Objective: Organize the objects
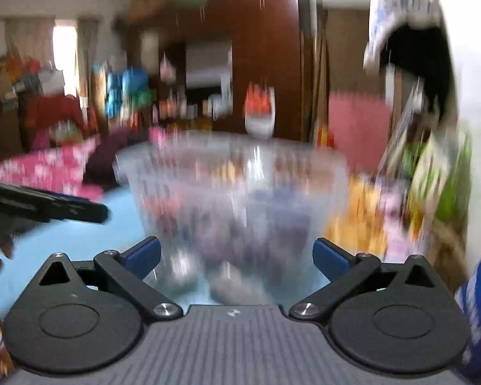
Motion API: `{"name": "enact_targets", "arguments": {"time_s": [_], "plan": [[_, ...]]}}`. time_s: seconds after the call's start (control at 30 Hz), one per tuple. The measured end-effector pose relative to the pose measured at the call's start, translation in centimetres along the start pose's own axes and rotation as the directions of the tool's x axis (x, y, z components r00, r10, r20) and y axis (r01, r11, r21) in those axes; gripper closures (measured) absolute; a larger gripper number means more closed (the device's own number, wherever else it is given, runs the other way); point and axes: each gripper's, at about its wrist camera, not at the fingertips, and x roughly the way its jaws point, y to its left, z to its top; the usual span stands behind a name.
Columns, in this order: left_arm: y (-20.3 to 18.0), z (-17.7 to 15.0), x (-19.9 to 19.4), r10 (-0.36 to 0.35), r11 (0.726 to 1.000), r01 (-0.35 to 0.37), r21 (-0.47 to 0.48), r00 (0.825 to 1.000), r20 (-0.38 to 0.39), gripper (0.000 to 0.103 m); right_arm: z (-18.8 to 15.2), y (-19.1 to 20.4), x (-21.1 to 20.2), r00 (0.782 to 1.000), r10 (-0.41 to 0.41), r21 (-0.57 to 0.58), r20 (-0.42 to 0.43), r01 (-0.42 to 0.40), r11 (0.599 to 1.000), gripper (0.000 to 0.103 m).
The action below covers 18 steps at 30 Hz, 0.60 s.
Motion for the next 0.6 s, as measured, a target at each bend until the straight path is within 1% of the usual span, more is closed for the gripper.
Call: {"name": "enact_targets", "arguments": {"time_s": [0.03, 0.1, 0.17, 0.23, 0.3, 0.4, 0.43, 0.5, 0.53, 0.6], "plan": [[0.4, -0.6, 0.7, 0.009, 1.0, -0.009, 0.006, 0.999, -0.033, 0.018, -0.4, -0.3, 1.1, 1.0, -0.002, 0.012, -0.031, 0.003, 1.0, 0.0], [0.8, -1.2, 1.7, 0.039, 0.999, -0.039, 0.004, 0.997, -0.06, 0.018, -1.0, -0.7, 3.2, 0.996, -0.015, 0.031, -0.086, 0.018, 0.999, 0.0], [1.1, -1.6, 2.4, 0.034, 0.999, -0.034, -0.003, 0.996, -0.08, 0.018, -1.1, -0.9, 4.5, 0.994, -0.011, 0.045, -0.105, 0.015, 0.999, 0.0], [1.1, -2.0, 2.9, 0.027, 1.0, -0.027, -0.003, 0.995, -0.096, 0.018, -1.0, -1.0, 5.7, 0.99, -0.023, 0.059, -0.139, 0.031, 0.998, 0.0], [1.1, -2.5, 3.1, 0.027, 1.0, -0.028, -0.003, 0.994, -0.102, 0.018, -1.5, -0.9, 6.9, 0.983, -0.027, 0.024, -0.184, 0.032, 0.999, 0.0], [1.3, -2.9, 2.8, 0.02, 0.999, -0.023, -0.03, 0.996, -0.091, 0.018, -1.9, -0.1, 8.0, 0.978, -0.029, -0.024, -0.209, 0.025, 0.999, 0.0], [1.4, -3.2, 2.7, 0.027, 0.999, -0.029, -0.028, 0.996, -0.084, 0.018, -2.0, 0.0, 8.3, 0.976, -0.031, -0.037, -0.214, 0.023, 0.999, 0.002], [1.3, -3.4, 2.7, 0.043, 0.999, -0.045, -0.024, 0.996, -0.078, 0.018, -2.5, 0.6, 8.7, 0.974, -0.026, -0.056, -0.225, 0.013, 0.998, 0.01], [1.4, -3.4, 2.8, 0.035, 0.999, -0.038, -0.026, 0.996, -0.08, 0.018, -2.7, 0.6, 8.7, 0.973, -0.024, -0.061, -0.232, 0.01, 0.998, 0.021], [1.4, -3.4, 2.9, 0.024, 0.999, -0.027, -0.026, 0.996, -0.087, 0.018, -2.8, 0.5, 8.3, 0.974, -0.003, -0.031, -0.224, -0.004, 1.0, 0.035]]}}
